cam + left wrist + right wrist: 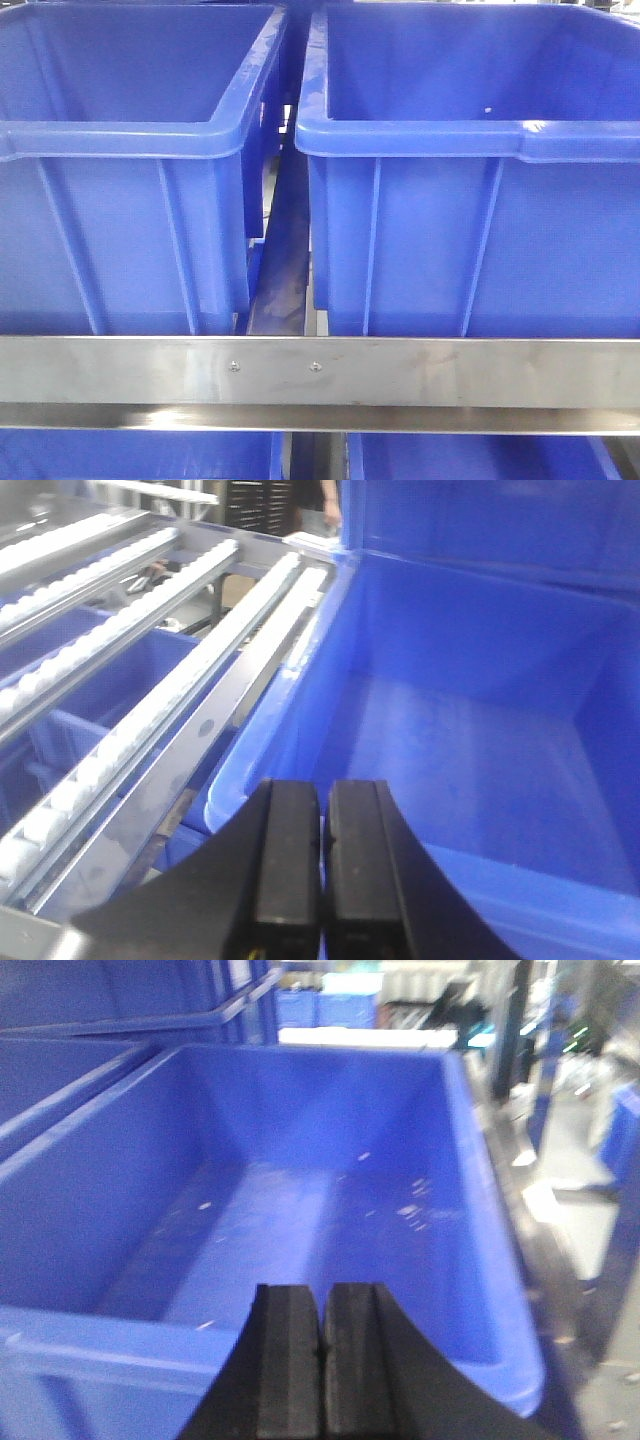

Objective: Sort and place red and blue blocks on shelf

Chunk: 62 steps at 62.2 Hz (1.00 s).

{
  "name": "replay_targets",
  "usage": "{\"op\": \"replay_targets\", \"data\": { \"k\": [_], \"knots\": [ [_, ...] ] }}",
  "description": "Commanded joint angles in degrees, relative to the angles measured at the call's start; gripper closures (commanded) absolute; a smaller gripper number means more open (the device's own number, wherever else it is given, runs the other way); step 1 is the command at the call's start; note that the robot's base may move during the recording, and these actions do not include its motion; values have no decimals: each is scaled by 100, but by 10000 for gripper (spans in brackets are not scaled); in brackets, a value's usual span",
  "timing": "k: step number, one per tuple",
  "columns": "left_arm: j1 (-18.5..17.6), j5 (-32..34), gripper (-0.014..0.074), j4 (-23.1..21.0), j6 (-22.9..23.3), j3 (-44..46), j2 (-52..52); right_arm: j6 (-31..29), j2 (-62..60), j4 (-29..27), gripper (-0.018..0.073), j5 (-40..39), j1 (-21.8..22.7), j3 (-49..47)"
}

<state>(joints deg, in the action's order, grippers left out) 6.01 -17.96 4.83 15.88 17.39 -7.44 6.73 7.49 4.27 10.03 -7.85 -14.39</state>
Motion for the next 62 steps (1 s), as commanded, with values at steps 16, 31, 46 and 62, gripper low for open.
{"op": "replay_targets", "data": {
  "k": [16,31,46,62],
  "knots": [
    [-97,517,470,-358,-88,151,-47,-23,64,-72,515,-750,829,-173],
    [-742,527,470,-219,-914,151,-47,-23,64,-499,515,-897,961,-173],
    [-914,527,470,-233,-914,151,-47,-29,64,-499,515,-780,961,-173],
    [-914,527,470,-223,-914,151,-47,-29,64,-499,515,-774,961,-173]
  ]
}}
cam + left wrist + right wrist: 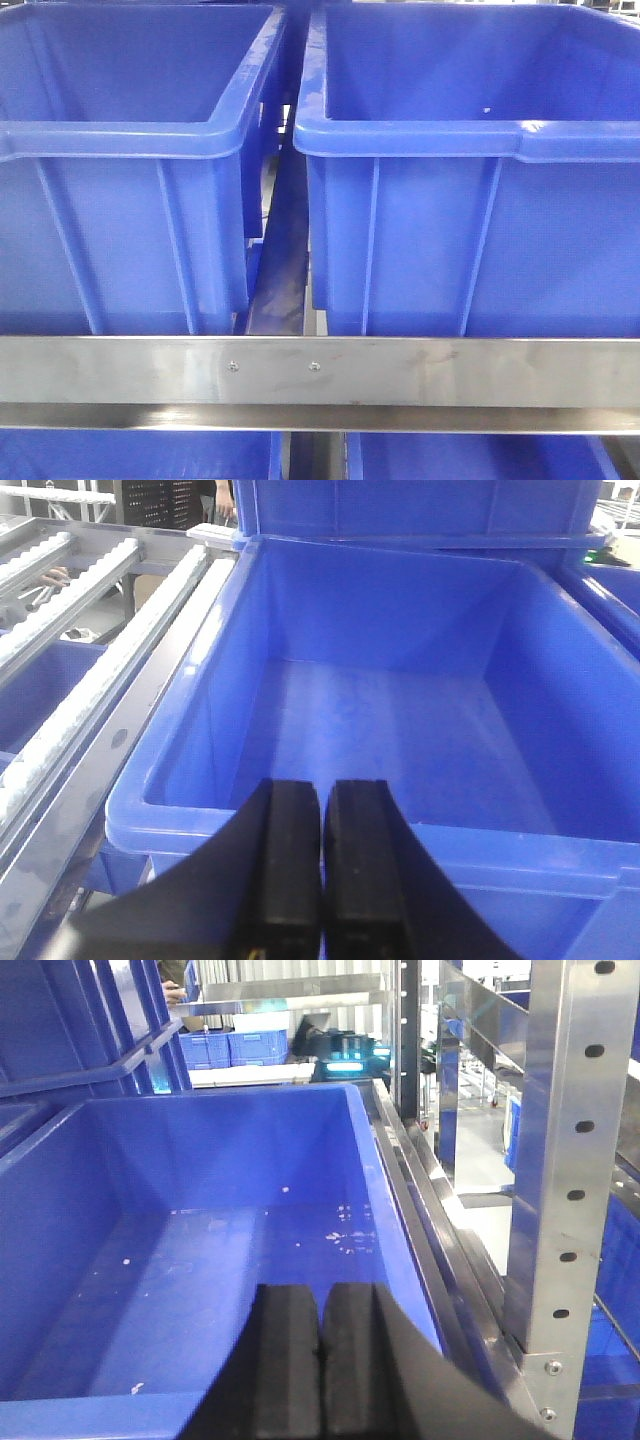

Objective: Sort and place red and blue blocks on shelf

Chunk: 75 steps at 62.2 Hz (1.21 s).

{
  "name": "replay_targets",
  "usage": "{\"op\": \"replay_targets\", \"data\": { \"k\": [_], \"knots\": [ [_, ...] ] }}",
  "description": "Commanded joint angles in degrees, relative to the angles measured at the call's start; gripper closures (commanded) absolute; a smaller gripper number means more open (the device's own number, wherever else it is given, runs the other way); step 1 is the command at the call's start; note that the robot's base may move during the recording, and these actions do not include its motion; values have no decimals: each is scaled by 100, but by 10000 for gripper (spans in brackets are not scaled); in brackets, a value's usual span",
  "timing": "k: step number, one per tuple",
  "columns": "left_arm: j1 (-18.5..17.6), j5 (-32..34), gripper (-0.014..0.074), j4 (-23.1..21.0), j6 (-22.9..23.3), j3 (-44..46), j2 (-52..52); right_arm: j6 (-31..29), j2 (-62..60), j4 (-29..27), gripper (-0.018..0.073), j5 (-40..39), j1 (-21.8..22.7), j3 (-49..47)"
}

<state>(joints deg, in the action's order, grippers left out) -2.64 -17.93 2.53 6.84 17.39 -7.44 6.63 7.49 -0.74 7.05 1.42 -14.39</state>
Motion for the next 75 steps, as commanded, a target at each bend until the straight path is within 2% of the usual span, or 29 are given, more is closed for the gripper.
{"op": "replay_targets", "data": {
  "k": [1,14,25,33,36,42,66,75],
  "knots": [
    [-49,524,470,7,-10,151,-47,-19,64,2,515,-477,35,-173],
    [-49,524,470,7,-10,151,-47,-19,-15,7,515,-705,30,108],
    [-49,524,470,7,-10,151,-47,-19,-396,338,515,-778,16,862],
    [-49,524,470,7,-10,151,-47,-19,-975,358,515,-786,16,1482],
    [-49,524,470,7,-10,151,-47,-19,-911,449,515,-380,16,1455],
    [-49,509,470,7,-10,151,-47,-19,-942,513,515,-185,16,1481],
    [-49,509,471,7,-10,147,-47,-19,-937,513,515,-226,11,1481],
    [-49,509,471,7,-10,147,-47,-19,-937,520,515,-262,-134,1481]
  ]
}}
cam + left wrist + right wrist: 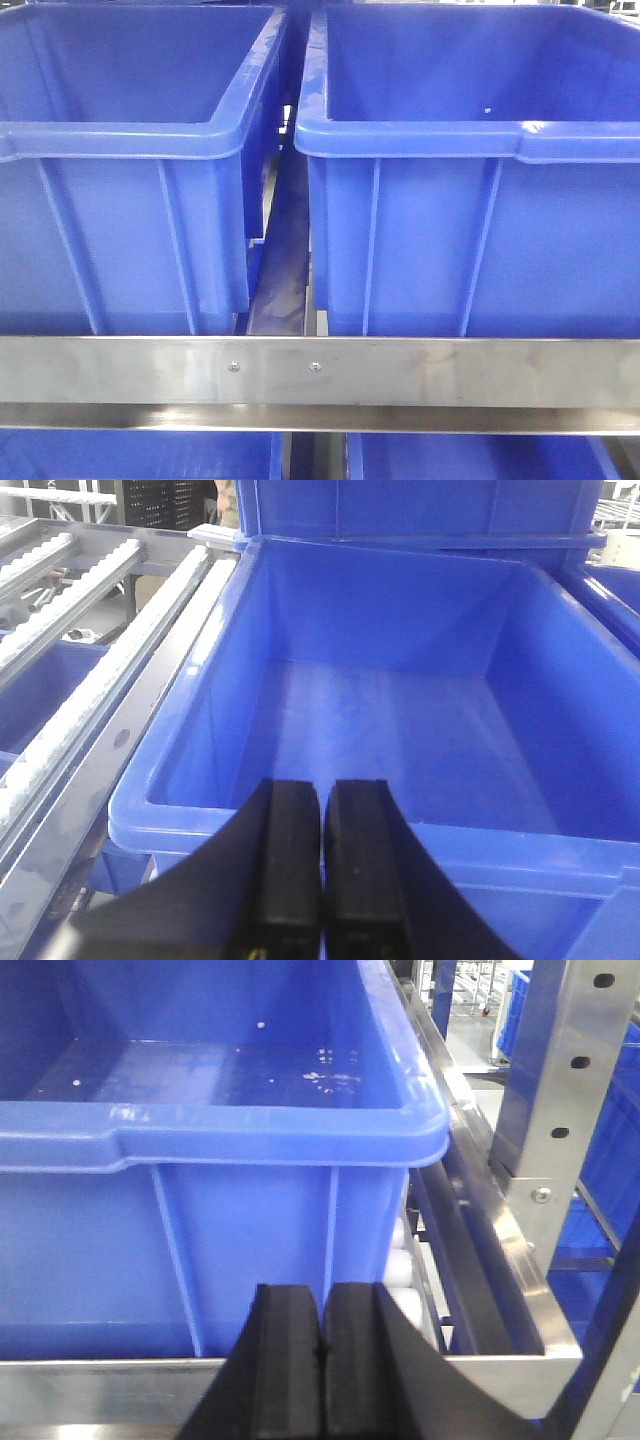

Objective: Sort and place red and blue blocks on shelf

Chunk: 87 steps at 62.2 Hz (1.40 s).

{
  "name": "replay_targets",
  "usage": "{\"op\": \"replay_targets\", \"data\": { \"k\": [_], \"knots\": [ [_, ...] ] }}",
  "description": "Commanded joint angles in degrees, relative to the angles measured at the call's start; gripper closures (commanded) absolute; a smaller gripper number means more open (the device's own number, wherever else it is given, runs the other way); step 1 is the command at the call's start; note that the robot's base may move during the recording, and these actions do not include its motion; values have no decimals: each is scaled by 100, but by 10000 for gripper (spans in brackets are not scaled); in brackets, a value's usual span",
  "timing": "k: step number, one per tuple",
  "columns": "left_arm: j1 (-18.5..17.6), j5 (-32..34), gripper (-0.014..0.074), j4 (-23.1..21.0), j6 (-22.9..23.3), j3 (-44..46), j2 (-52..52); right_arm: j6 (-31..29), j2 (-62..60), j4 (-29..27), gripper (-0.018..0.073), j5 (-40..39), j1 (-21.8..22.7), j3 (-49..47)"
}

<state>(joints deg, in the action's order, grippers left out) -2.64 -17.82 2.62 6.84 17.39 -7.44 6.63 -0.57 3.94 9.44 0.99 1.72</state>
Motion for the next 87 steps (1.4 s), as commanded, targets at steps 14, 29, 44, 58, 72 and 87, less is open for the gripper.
{"op": "replay_targets", "data": {
  "k": [14,29,44,58,72,87],
  "knots": [
    [-49,498,471,-2,-10,147,-47,-359,-131,-2,515,-693,-292,-130],
    [-49,498,471,-2,-10,147,-47,-845,-131,-259,515,-761,-292,-130],
    [-49,498,471,-2,-10,147,-47,-845,-131,-259,515,-762,-286,-136],
    [-49,498,471,-2,-10,147,-47,-845,-131,-259,515,-762,-286,-136],
    [-49,498,471,-2,-10,147,-47,-845,-131,-259,515,-762,-286,-136],
    [-49,498,471,-2,-10,138,-47,-845,-125,-259,515,-762,-286,-135]
  ]
}}
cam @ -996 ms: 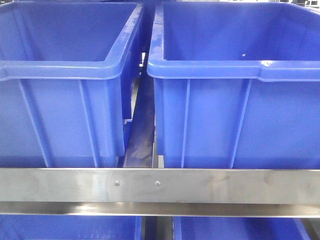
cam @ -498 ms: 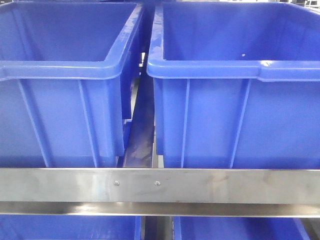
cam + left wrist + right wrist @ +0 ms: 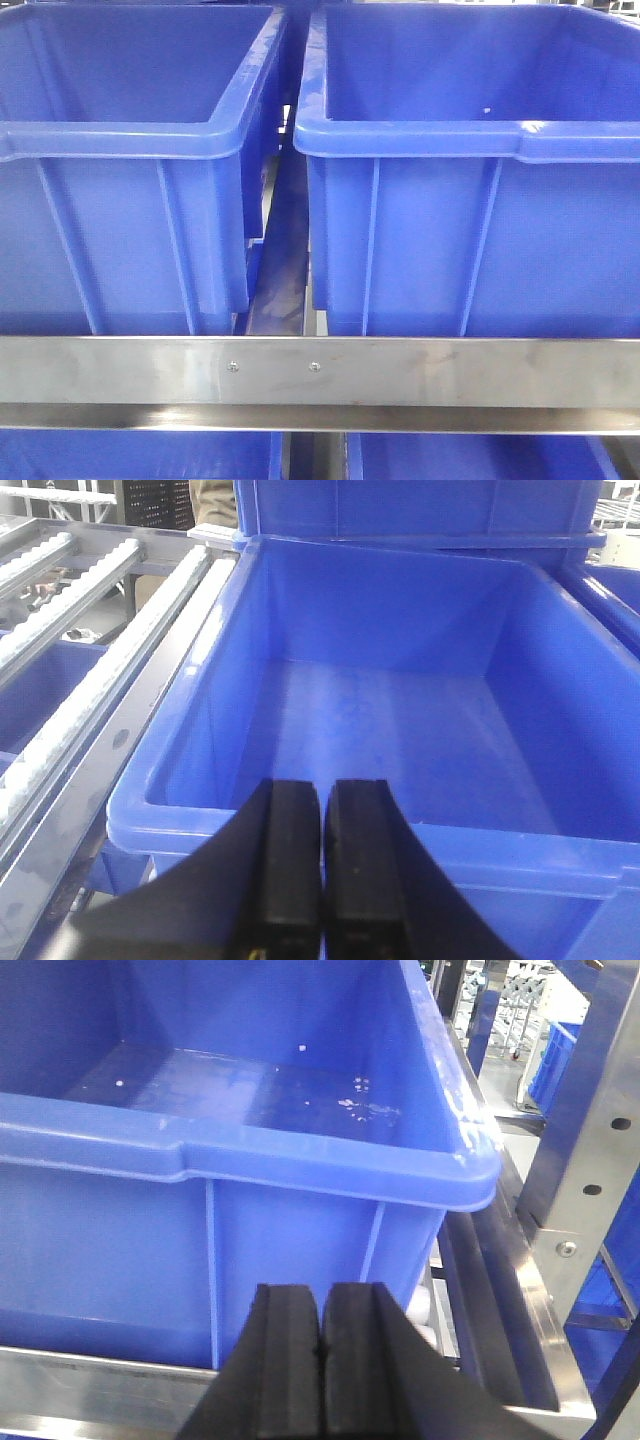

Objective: Sort and place red and blue blocks on shelf

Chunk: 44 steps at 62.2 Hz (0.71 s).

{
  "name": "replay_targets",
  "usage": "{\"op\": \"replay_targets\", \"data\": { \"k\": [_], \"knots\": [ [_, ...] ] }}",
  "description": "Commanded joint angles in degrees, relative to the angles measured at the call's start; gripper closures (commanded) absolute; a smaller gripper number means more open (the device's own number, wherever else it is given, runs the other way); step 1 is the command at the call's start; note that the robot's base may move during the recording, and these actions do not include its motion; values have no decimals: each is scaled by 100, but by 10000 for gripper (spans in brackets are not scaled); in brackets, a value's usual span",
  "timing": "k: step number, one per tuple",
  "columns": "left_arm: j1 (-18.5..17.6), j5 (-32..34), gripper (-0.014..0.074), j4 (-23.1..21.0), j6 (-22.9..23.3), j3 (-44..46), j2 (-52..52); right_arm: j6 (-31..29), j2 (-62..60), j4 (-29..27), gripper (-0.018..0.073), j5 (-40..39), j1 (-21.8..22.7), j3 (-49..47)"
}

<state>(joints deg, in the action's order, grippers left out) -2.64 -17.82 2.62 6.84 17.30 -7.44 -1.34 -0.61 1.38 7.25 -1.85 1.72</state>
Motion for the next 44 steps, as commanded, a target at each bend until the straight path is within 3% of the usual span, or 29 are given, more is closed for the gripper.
{"op": "replay_targets", "data": {
  "k": [1,10,13,24,28,37,44],
  "knots": [
    [-49,498,471,-2,-10,147,-47,-49,-121,-3,515,-543,-2,-135],
    [-36,576,471,124,-10,35,-29,-49,-121,-3,515,-543,-2,-135],
    [-37,993,471,222,-10,-136,42,-49,-121,-3,515,-543,-2,-135],
    [-114,2883,471,-77,-10,-1213,198,-49,-121,-3,515,-543,-2,-135],
    [-143,3246,471,-77,-10,-1548,236,-49,-121,-3,515,-543,-2,-135],
    [-326,3387,471,-88,-20,-2047,351,-49,-121,-3,515,-543,-2,-135],
    [-479,2677,471,-350,-307,-2034,527,-49,-121,-3,515,-543,-2,-135]
  ]
}}
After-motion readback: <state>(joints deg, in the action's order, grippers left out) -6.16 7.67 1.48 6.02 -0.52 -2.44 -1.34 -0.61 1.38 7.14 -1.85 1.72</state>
